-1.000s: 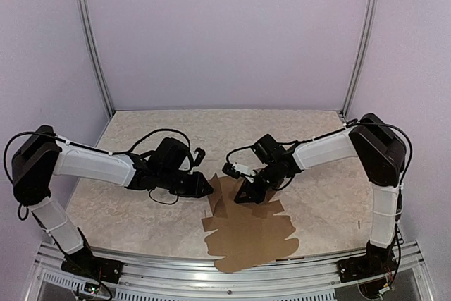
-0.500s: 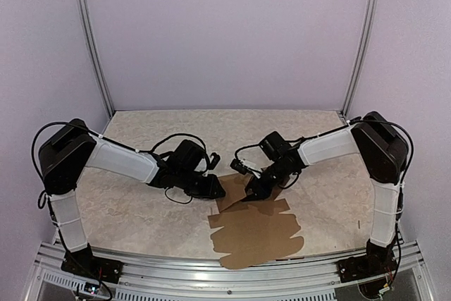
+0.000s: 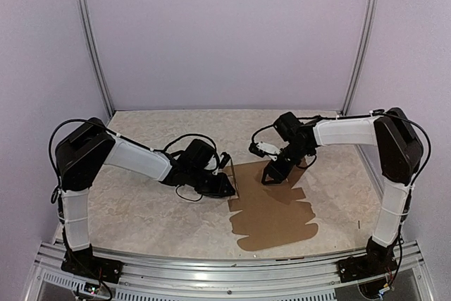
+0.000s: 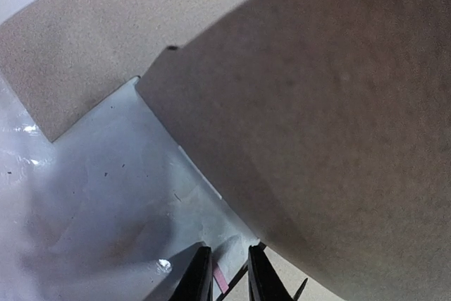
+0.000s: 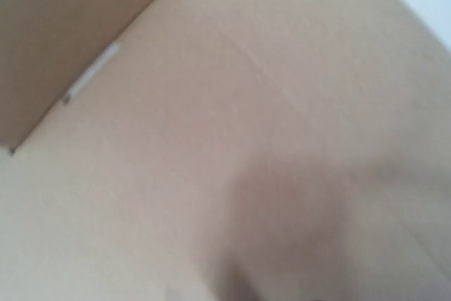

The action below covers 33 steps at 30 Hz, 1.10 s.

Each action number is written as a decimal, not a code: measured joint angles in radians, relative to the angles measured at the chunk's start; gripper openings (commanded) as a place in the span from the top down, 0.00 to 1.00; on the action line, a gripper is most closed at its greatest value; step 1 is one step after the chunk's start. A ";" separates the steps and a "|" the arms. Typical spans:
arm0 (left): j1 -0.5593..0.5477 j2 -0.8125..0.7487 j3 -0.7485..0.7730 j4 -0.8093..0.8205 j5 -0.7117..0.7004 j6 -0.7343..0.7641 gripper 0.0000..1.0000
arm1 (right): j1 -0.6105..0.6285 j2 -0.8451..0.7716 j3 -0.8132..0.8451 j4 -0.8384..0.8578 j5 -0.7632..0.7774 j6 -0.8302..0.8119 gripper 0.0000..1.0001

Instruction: Fold the paper box

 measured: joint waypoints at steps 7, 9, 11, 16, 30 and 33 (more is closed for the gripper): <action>-0.006 -0.004 0.005 -0.012 -0.018 0.007 0.85 | -0.001 -0.093 0.000 -0.059 0.033 -0.060 0.69; -0.010 -0.014 0.005 -0.031 -0.034 0.014 0.85 | -0.001 -0.108 -0.001 -0.064 0.039 -0.072 0.74; -0.011 -0.034 0.005 -0.051 -0.050 0.023 0.85 | -0.001 -0.127 -0.012 -0.065 0.048 -0.089 0.79; -0.011 -0.080 0.039 -0.101 -0.074 0.055 0.85 | -0.001 -0.185 -0.101 -0.043 0.069 -0.146 0.85; -0.010 0.001 0.187 -0.118 -0.031 0.087 0.85 | 0.004 -0.221 -0.354 0.064 0.082 -0.272 0.93; -0.010 0.053 0.240 -0.119 -0.013 0.090 0.85 | 0.004 -0.221 -0.360 0.080 0.075 -0.274 0.94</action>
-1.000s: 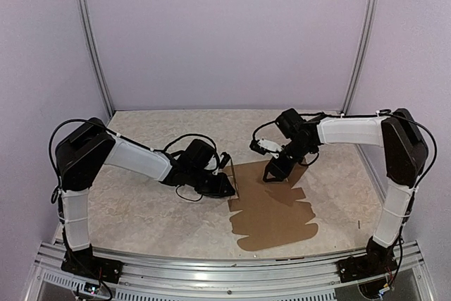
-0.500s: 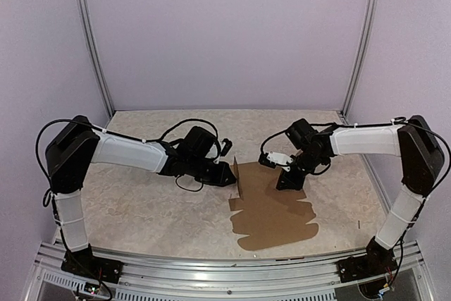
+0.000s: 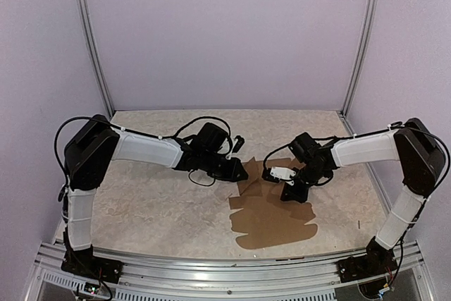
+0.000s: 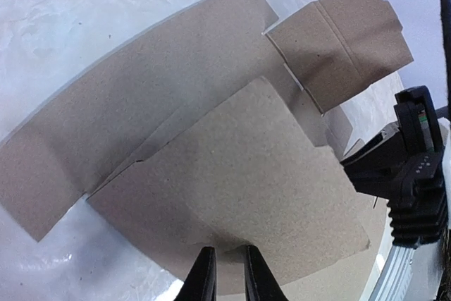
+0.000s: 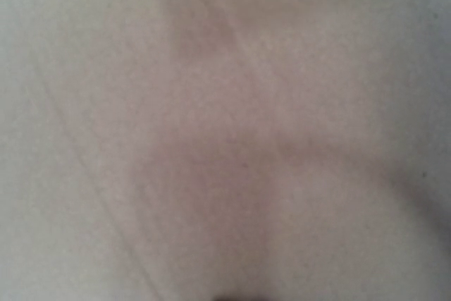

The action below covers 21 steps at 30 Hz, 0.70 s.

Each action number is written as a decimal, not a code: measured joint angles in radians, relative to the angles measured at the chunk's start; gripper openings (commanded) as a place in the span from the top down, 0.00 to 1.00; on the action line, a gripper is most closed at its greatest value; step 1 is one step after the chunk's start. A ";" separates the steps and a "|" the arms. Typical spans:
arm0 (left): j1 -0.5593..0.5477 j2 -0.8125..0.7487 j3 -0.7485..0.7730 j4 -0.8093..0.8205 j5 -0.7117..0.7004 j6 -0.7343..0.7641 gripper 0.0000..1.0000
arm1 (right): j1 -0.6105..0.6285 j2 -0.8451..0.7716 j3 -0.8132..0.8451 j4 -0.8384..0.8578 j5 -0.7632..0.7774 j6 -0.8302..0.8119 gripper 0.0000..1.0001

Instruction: Fold the paper box

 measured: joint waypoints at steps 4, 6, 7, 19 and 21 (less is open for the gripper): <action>0.001 0.078 0.086 -0.001 0.021 0.006 0.85 | 0.000 -0.006 -0.016 0.026 -0.010 -0.002 0.95; 0.005 0.115 0.124 -0.001 0.034 0.006 0.84 | -0.002 -0.013 -0.027 0.040 -0.015 -0.003 0.95; 0.006 0.134 0.140 -0.001 0.041 0.006 0.84 | -0.004 -0.015 -0.031 0.044 -0.018 -0.003 0.95; 0.010 0.224 0.216 -0.043 0.071 0.006 0.85 | -0.013 -0.020 -0.043 0.059 -0.040 0.001 0.95; 0.010 0.227 0.222 -0.053 0.069 0.006 0.86 | -0.013 -0.020 -0.043 0.059 -0.042 0.002 0.95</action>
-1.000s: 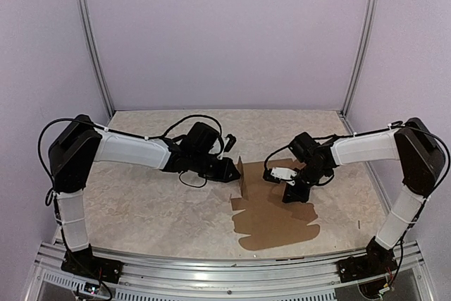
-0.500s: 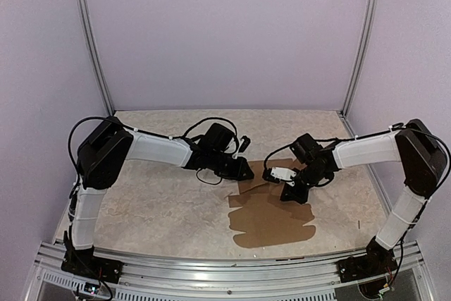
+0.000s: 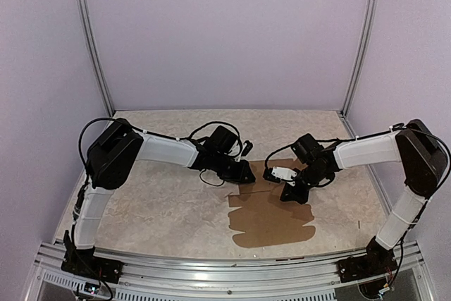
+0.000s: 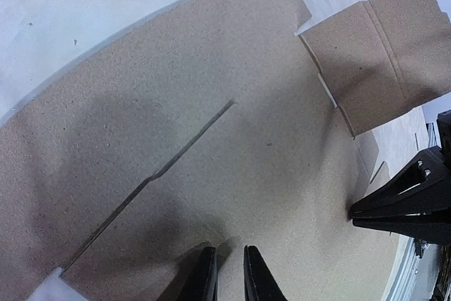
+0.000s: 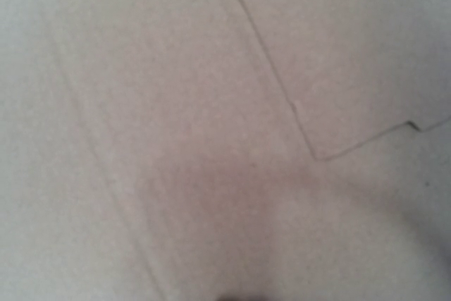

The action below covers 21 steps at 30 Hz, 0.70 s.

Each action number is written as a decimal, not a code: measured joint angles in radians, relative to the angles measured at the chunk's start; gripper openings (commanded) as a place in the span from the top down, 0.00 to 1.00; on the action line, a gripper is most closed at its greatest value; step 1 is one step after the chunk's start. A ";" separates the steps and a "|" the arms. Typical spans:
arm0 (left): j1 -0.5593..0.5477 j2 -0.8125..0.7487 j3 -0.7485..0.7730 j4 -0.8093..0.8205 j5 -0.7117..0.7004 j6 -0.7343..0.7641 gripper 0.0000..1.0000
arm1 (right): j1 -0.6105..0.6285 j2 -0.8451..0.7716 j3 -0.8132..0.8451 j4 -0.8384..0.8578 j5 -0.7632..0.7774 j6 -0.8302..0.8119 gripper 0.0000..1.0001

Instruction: Fold the paper box

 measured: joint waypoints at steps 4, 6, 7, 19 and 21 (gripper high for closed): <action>0.000 0.006 0.011 -0.014 -0.002 0.000 0.87 | 0.000 0.000 0.000 -0.002 -0.008 0.003 0.92; 0.000 0.007 0.014 -0.016 -0.006 0.000 0.87 | -0.001 -0.003 0.005 -0.018 -0.017 0.003 0.89; 0.000 0.007 0.016 -0.018 -0.007 0.000 0.87 | -0.003 -0.008 0.011 -0.033 -0.023 0.004 0.87; 0.000 0.007 0.033 -0.055 -0.010 0.020 0.88 | -0.138 -0.161 0.353 -0.182 -0.042 0.005 0.59; 0.000 0.006 0.033 -0.058 -0.010 0.027 0.88 | -0.191 -0.121 0.407 -0.195 -0.037 0.009 0.54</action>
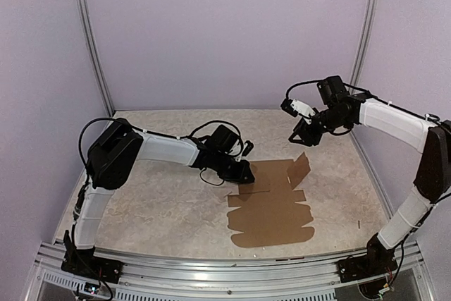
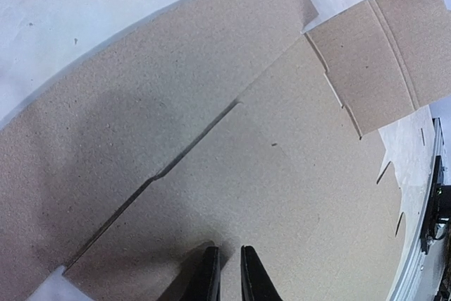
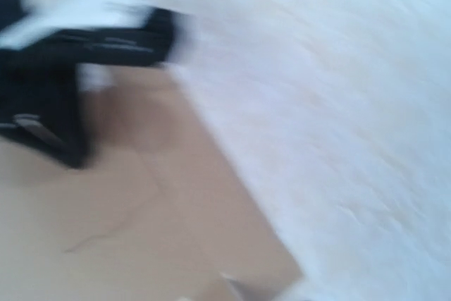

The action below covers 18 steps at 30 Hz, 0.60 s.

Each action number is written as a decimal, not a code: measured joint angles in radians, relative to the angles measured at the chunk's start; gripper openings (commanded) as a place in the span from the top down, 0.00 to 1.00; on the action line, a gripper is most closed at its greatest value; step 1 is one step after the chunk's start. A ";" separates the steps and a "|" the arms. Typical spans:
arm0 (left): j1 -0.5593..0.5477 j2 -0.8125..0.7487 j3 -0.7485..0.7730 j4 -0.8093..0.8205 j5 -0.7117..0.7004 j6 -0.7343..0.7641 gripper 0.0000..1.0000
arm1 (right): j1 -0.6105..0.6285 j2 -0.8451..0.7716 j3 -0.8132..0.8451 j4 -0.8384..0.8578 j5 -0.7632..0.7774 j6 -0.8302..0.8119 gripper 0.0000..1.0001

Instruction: Fold the paper box

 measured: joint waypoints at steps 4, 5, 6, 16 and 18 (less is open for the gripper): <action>0.000 -0.016 0.000 -0.033 -0.008 0.007 0.85 | -0.094 0.122 0.111 -0.059 0.009 0.029 0.46; 0.000 -0.023 0.000 -0.045 -0.016 0.008 0.83 | -0.108 0.145 0.131 -0.076 0.008 0.037 0.45; 0.000 -0.032 0.000 -0.059 -0.024 0.010 0.79 | -0.123 0.169 0.149 -0.101 0.008 0.045 0.44; 0.032 -0.238 -0.043 -0.121 -0.156 0.014 0.56 | -0.143 0.203 0.163 -0.277 -0.051 0.128 0.32; 0.053 -0.307 -0.090 -0.110 -0.185 -0.012 0.54 | -0.143 0.219 0.164 -0.299 -0.059 0.145 0.32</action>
